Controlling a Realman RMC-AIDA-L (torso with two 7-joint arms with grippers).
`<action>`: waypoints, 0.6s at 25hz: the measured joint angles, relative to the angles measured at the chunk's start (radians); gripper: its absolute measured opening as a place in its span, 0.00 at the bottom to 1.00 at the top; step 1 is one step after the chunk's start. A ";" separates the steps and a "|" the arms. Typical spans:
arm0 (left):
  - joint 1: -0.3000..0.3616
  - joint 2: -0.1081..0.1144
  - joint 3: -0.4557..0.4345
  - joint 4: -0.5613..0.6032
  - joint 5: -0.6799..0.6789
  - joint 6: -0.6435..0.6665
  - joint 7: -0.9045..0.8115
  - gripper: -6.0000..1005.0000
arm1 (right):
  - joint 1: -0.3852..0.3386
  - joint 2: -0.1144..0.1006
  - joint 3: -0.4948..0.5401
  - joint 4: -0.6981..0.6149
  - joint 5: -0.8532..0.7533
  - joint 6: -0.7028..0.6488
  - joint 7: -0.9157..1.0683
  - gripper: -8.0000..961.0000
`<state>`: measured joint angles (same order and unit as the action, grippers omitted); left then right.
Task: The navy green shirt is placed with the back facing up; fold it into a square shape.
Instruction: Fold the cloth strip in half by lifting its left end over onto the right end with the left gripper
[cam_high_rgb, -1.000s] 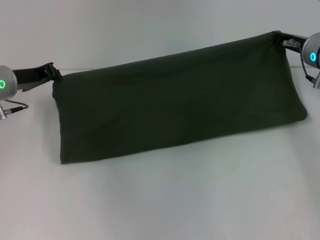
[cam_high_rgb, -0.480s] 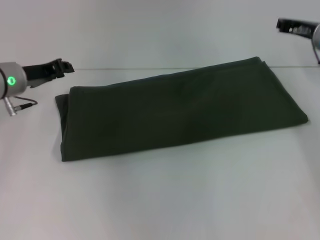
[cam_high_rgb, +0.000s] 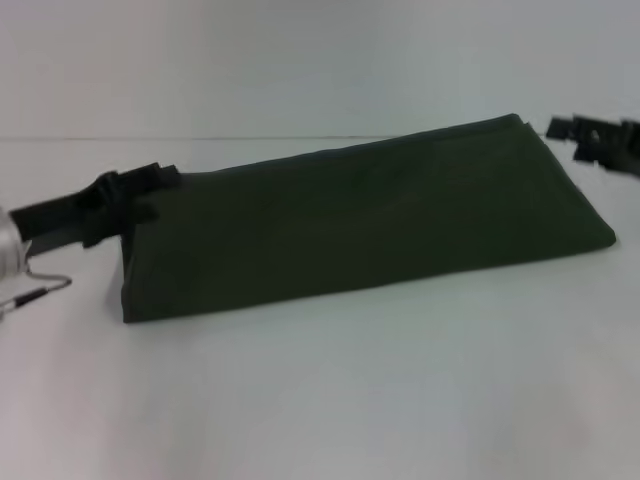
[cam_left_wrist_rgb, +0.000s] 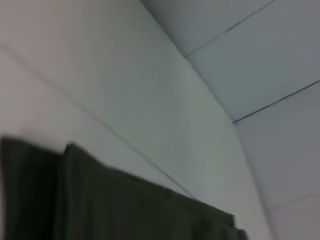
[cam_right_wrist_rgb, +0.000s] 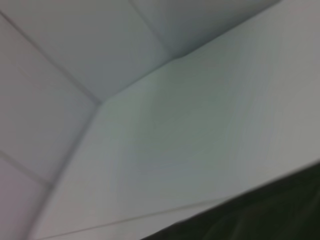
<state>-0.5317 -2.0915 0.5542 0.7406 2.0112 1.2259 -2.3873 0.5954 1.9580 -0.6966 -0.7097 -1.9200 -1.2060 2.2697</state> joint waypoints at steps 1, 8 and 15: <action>0.011 0.006 -0.001 -0.024 -0.024 0.018 0.002 0.64 | -0.029 0.004 0.017 0.014 0.038 -0.043 -0.023 0.75; 0.092 0.014 -0.002 -0.154 -0.116 0.061 0.004 0.88 | -0.149 0.025 0.073 0.094 0.174 -0.161 -0.119 0.91; 0.092 0.019 0.023 -0.222 -0.099 -0.047 0.007 0.93 | -0.143 0.015 0.078 0.137 0.170 -0.156 -0.139 0.97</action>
<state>-0.4396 -2.0726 0.5775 0.5186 1.9124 1.1789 -2.3807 0.4526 1.9729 -0.6187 -0.5732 -1.7503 -1.3620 2.1307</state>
